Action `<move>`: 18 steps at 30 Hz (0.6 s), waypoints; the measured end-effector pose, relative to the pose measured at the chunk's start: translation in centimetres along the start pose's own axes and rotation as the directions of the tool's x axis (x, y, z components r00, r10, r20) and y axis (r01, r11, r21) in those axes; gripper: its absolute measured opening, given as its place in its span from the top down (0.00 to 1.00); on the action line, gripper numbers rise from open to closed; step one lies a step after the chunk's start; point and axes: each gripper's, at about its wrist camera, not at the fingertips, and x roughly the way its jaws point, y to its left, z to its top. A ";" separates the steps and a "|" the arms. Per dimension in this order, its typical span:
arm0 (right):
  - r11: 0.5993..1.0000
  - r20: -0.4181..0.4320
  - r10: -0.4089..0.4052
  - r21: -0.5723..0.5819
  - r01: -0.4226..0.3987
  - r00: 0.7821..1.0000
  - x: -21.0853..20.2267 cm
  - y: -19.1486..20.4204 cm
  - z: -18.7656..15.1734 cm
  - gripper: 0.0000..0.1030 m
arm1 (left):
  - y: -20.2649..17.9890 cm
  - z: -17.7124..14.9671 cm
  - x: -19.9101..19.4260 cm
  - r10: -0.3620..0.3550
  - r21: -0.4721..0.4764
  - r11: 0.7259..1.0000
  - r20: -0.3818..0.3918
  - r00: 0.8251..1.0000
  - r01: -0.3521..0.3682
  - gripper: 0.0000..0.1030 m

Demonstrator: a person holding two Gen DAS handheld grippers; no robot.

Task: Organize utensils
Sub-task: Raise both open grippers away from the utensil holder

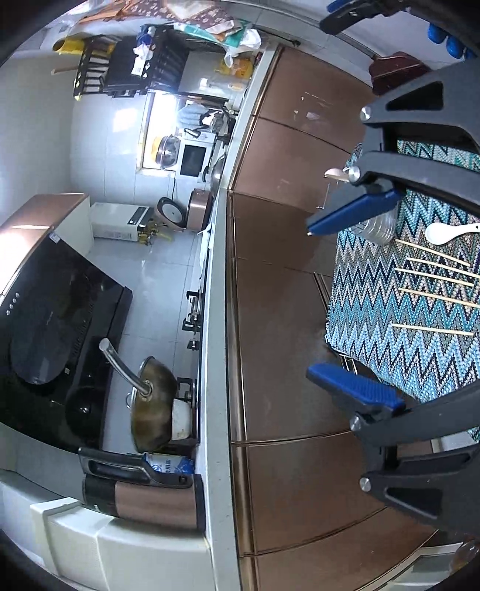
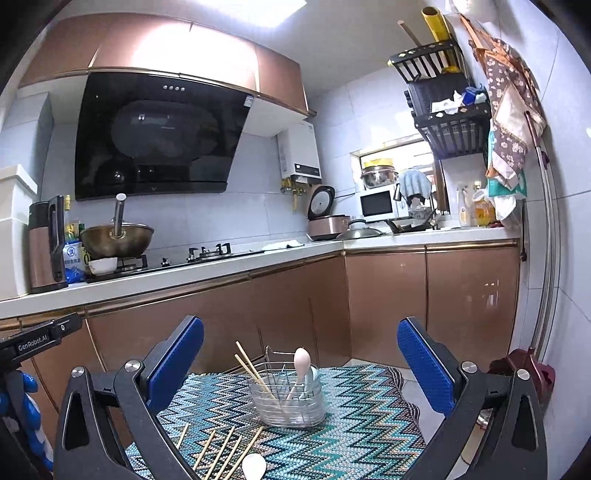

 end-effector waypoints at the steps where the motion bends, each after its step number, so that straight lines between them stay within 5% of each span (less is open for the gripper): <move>1: 1.000 0.001 0.003 0.002 -0.003 1.000 -0.2 0.0 0.0 0.00 | 0.0 -0.1 -0.3 0.002 0.007 1.000 0.005 1.000 -0.002 0.31; 18: 0.999 -0.098 0.027 -0.014 -0.029 0.995 0.1 0.7 -1.6 0.00 | 0.0 -0.7 -1.3 0.018 0.050 0.999 0.018 1.000 -0.018 0.31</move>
